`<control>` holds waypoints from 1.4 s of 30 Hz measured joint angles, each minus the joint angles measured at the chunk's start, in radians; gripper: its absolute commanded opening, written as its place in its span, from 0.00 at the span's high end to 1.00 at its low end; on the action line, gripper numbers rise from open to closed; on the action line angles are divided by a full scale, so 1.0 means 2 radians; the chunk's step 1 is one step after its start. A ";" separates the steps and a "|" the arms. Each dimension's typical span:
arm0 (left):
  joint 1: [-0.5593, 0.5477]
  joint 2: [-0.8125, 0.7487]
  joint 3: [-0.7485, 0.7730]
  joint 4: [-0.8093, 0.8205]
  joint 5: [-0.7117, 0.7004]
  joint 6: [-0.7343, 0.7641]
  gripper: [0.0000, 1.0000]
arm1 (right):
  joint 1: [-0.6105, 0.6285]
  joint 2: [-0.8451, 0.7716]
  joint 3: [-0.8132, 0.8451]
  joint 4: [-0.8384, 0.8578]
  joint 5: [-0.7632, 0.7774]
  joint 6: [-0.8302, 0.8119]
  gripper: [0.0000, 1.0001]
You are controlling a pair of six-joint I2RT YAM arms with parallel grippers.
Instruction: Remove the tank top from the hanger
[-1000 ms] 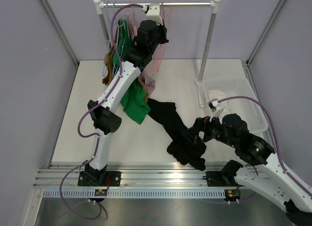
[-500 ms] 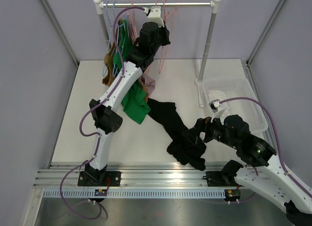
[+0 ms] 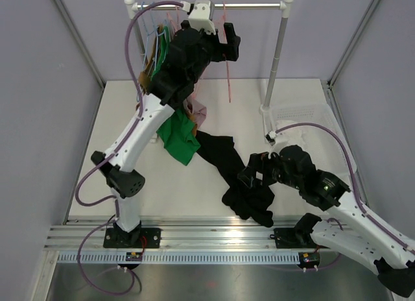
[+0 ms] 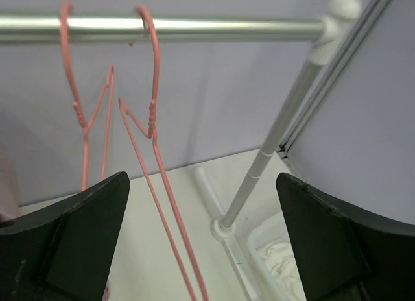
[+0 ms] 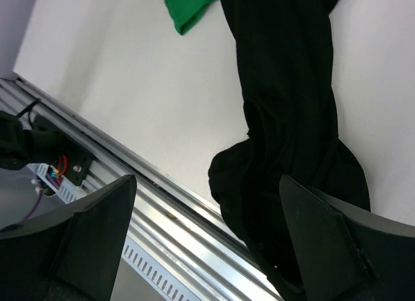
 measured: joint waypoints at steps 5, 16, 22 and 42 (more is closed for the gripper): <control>-0.031 -0.130 -0.067 0.000 -0.035 0.020 0.01 | 0.000 0.088 0.010 -0.001 0.023 0.006 0.00; -0.040 -0.422 -0.283 -0.043 -0.093 0.006 0.01 | 0.000 0.281 0.024 0.006 0.080 0.008 0.01; -0.041 -0.530 -0.389 -0.142 -0.150 -0.033 0.01 | 0.004 0.383 0.036 0.035 0.083 0.008 0.05; -0.004 -0.659 -0.684 -0.221 -0.206 0.009 0.01 | 0.008 0.388 0.116 0.006 0.158 -0.025 1.00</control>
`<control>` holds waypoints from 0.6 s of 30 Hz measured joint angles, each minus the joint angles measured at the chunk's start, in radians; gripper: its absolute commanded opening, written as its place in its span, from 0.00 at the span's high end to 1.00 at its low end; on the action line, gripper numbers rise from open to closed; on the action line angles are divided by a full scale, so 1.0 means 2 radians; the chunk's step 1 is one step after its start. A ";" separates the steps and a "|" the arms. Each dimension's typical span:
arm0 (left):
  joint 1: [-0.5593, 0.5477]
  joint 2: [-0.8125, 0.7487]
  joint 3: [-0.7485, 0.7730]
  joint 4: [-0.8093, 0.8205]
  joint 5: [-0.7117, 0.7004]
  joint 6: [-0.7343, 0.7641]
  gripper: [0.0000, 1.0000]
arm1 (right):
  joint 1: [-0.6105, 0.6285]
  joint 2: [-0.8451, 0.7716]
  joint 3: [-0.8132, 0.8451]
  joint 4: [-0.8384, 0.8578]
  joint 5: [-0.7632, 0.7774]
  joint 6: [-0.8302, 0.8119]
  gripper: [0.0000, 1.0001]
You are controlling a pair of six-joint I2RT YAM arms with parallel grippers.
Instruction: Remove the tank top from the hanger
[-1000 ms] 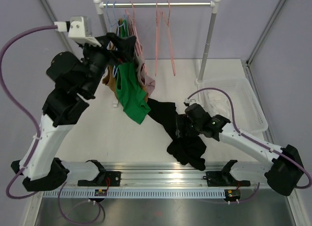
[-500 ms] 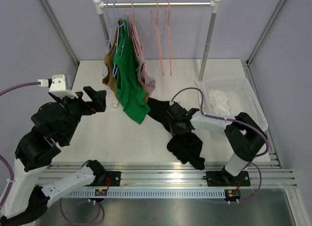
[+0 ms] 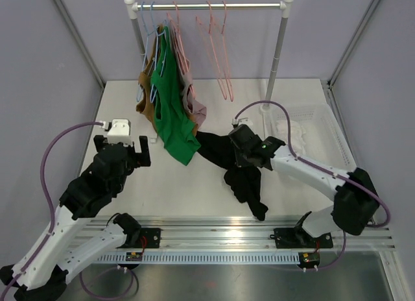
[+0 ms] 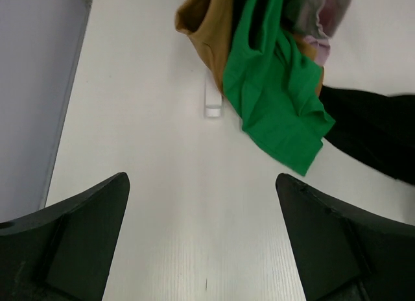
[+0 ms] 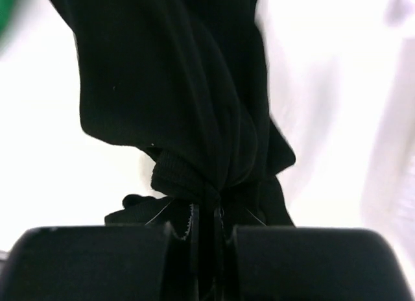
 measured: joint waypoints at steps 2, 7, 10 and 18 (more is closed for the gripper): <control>0.018 -0.011 -0.004 0.010 0.000 0.001 0.01 | 0.000 -0.043 0.033 -0.030 0.023 -0.002 1.00; 0.058 -0.048 -0.006 0.035 0.002 0.002 0.01 | 0.000 -0.114 0.139 -0.086 0.082 -0.014 1.00; 0.069 -0.054 -0.011 0.045 0.004 0.002 0.01 | -0.001 -0.128 0.210 -0.127 0.126 -0.028 1.00; 0.082 -0.053 -0.018 0.049 0.012 0.003 0.01 | -0.038 -0.131 0.355 -0.189 0.222 -0.071 1.00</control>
